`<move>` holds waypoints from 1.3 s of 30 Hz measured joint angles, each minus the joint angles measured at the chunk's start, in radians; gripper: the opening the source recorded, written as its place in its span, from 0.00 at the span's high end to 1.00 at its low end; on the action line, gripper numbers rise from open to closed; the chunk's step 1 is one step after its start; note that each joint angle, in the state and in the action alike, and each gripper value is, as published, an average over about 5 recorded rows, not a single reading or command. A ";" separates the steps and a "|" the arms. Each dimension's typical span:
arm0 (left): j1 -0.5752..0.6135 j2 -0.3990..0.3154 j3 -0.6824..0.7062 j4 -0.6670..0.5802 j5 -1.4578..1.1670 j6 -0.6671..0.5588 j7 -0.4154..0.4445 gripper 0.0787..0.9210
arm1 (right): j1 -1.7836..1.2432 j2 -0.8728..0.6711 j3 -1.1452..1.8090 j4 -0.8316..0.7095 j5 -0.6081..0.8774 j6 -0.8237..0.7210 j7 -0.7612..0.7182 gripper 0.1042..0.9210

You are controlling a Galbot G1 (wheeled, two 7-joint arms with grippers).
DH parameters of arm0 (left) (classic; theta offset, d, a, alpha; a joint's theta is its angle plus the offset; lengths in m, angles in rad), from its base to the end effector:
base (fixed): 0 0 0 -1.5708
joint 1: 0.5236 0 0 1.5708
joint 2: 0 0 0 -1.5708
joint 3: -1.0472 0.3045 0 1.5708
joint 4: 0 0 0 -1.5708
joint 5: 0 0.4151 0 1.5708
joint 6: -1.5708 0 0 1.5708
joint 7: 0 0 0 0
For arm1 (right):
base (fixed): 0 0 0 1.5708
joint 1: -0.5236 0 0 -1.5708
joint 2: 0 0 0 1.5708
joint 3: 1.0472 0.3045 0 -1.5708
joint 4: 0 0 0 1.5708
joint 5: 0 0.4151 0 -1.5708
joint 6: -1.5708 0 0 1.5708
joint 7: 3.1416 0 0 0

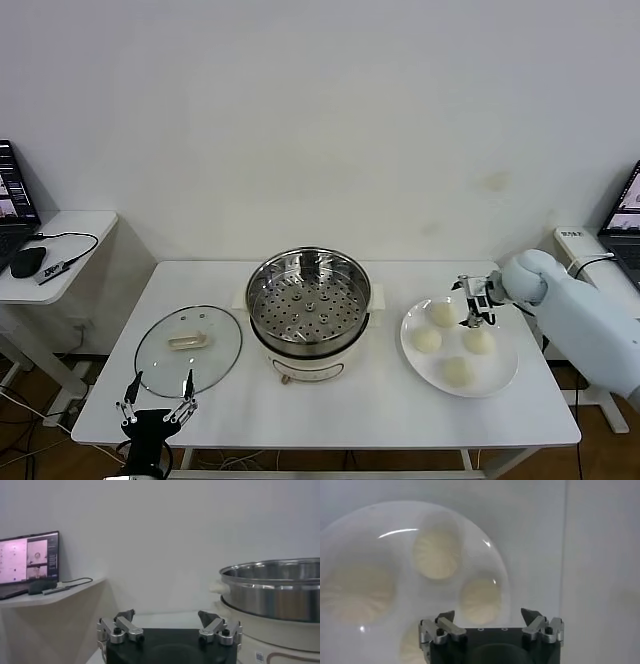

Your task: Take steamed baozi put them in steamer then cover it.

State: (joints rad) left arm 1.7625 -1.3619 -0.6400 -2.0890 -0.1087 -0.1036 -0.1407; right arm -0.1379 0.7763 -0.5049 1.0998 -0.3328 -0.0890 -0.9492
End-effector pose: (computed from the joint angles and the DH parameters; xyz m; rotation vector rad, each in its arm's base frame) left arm 0.2126 0.0615 -0.3014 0.1805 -3.0573 -0.2048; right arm 0.5681 -0.1297 -0.2004 1.1077 -1.5550 1.5635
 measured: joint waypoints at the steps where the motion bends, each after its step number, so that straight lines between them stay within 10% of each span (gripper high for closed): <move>1: -0.001 0.000 0.000 0.000 0.001 0.000 0.000 0.12 | 0.008 0.009 -0.009 -0.017 0.000 0.000 -0.002 0.12; 20: 0.001 0.000 -0.008 0.011 0.003 -0.006 0.001 0.12 | 0.055 0.156 -0.058 -0.245 -0.039 -0.001 -0.008 0.16; 39: 0.009 -0.004 -0.010 0.005 0.004 -0.011 -0.002 0.12 | 0.065 0.192 -0.065 -0.291 -0.057 -0.006 -0.003 0.49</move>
State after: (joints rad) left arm 1.7711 -1.3664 -0.6503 -2.0838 -0.1049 -0.1142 -0.1432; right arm -0.0732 0.9684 -0.5698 0.8091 -0.3893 -0.0947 -0.9523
